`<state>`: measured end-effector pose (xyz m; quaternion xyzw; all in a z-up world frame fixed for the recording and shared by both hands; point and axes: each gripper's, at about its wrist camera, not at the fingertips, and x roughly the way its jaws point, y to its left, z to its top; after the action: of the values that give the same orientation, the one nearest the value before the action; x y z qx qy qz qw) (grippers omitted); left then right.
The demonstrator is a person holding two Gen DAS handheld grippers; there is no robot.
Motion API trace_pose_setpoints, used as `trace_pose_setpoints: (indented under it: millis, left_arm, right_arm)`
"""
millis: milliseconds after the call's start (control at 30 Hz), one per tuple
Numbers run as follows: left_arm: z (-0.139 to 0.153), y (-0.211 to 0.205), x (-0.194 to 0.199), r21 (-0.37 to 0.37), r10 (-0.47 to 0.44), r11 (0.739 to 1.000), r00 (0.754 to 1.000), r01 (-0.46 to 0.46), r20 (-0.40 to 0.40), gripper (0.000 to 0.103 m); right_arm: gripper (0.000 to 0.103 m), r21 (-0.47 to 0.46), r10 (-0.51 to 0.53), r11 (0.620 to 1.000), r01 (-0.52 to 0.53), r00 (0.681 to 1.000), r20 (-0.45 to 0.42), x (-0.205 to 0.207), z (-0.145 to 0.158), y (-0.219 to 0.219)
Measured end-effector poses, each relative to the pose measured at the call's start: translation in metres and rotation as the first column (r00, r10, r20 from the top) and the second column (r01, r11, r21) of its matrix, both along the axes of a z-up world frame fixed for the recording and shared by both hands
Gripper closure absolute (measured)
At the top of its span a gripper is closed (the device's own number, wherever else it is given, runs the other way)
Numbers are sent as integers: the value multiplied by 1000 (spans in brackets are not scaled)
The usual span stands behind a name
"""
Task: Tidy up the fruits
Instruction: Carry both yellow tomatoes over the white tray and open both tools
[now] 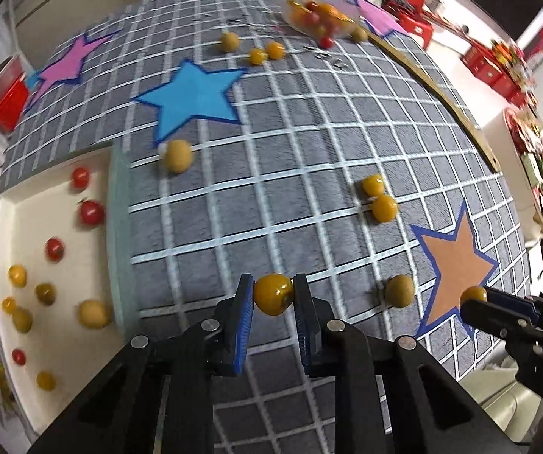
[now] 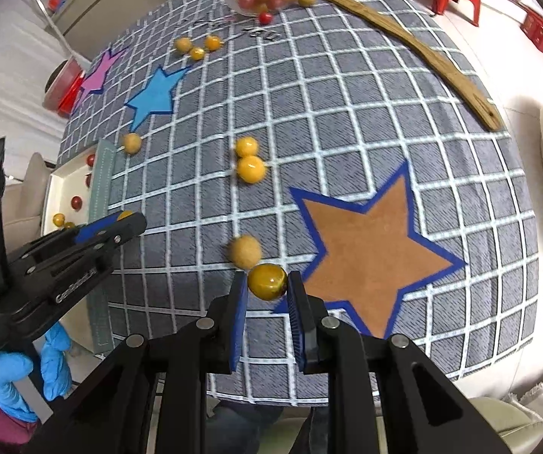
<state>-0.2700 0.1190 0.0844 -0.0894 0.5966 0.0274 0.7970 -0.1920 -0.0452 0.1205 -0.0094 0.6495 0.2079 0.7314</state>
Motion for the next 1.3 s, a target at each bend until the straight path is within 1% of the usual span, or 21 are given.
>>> trace_pose_setpoints:
  millis: [200,367,500,633,767,933,1000,1133,1300]
  left_arm:
    - [7,35,-28,14,76,997,997,-76,12,81]
    - [12,68,-58,23,172,985,985,-172,16,81]
    - [10,93,-81,41,239,970,971,-239,11,81]
    - [2,121,-107,58,323,945,946,-322,-10,81]
    - [-8,139,-126,74,376,925,926,-374,-29,81]
    - [-23,152,-140,89,415,908,908,-410,-58,81]
    - [-28,154,-143,93,424,904,903,-418,-67,81]
    - [-33,157,-144,93,427,903,902,-420,-70,81]
    - [-39,159,-141,93,429,902,901,-422,-74,81]
  right_arm:
    - [80,9,75,997,-75,997,17,3,9,32]
    - [80,16,161,987,-161,987,28,-2,15,68]
    - [80,24,236,971,-237,971,27,-11,17,104]
    - [80,36,318,947,-319,948,17,-25,14,143]
    - [80,49,391,919,-391,920,4,-40,10,181]
    - [80,58,469,882,-467,883,-26,-54,-4,226]
    - [80,55,486,874,-484,873,-34,-55,-11,242]
    - [80,34,498,867,-498,867,-25,-45,-19,268]
    - [80,-1,505,863,-505,863,-16,-32,-28,291]
